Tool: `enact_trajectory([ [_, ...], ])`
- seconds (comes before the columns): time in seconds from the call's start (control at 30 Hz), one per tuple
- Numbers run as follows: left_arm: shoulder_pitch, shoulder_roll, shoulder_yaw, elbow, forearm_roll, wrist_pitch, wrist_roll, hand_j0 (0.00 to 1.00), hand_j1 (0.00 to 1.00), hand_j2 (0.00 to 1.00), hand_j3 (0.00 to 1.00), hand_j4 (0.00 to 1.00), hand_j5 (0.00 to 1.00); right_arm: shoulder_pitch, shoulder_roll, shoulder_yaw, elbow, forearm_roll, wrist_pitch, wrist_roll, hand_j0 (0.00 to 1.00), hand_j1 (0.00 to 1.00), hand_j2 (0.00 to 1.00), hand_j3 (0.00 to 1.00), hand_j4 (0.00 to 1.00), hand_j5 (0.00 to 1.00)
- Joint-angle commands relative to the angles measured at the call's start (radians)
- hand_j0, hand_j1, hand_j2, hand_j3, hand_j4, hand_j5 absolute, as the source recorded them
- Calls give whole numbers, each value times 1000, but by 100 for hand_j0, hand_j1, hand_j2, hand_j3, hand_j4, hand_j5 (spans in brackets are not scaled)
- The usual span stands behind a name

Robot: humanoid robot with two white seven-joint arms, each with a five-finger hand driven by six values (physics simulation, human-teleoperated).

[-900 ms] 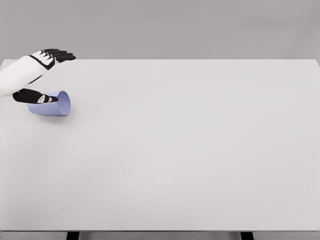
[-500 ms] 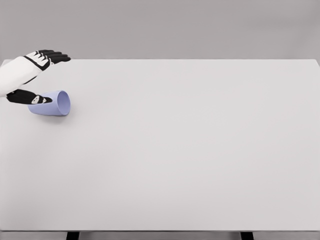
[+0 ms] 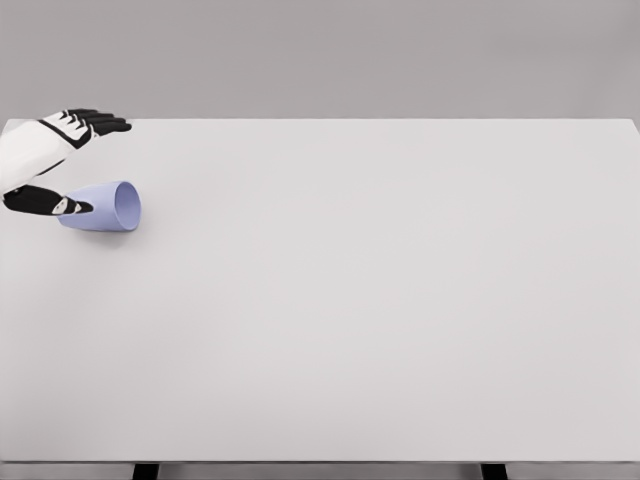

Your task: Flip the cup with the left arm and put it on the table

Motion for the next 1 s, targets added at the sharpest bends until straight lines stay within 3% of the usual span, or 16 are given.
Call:
enact_trajectory([
  [0.0,0,6,-5,7,11,1,2,100,100,100,100,100,100,0,0,0,0,0,0,0,100,100,100,100,100,100],
  [0.07,-2,3,-20,7,15,1,2,100,100,100,100,100,100,0,0,0,0,0,0,0,100,100,100,100,100,100],
  [0.17,-9,3,-100,-39,98,44,2,100,100,100,100,100,100,0,0,0,0,0,0,0,100,100,100,100,100,100],
  [0.3,-11,3,-125,-43,137,122,-1,100,100,100,100,100,100,0,0,0,0,0,0,0,100,100,100,100,100,100],
  [0.4,-15,1,-129,-41,143,214,-87,100,100,100,100,100,100,0,0,0,0,0,0,0,100,100,100,100,100,100],
  [0.53,-40,1,-168,-39,196,331,-117,100,100,100,100,100,100,-2,0,0,0,0,0,0,100,100,100,100,100,100],
  [0.83,-61,-17,-174,-15,200,431,-146,100,100,100,100,100,100,0,0,0,0,0,0,0,100,100,100,100,100,100],
  [0.97,-129,-49,-229,59,201,460,-146,100,100,100,100,100,100,-2,0,0,0,0,0,0,100,100,100,100,100,100],
])
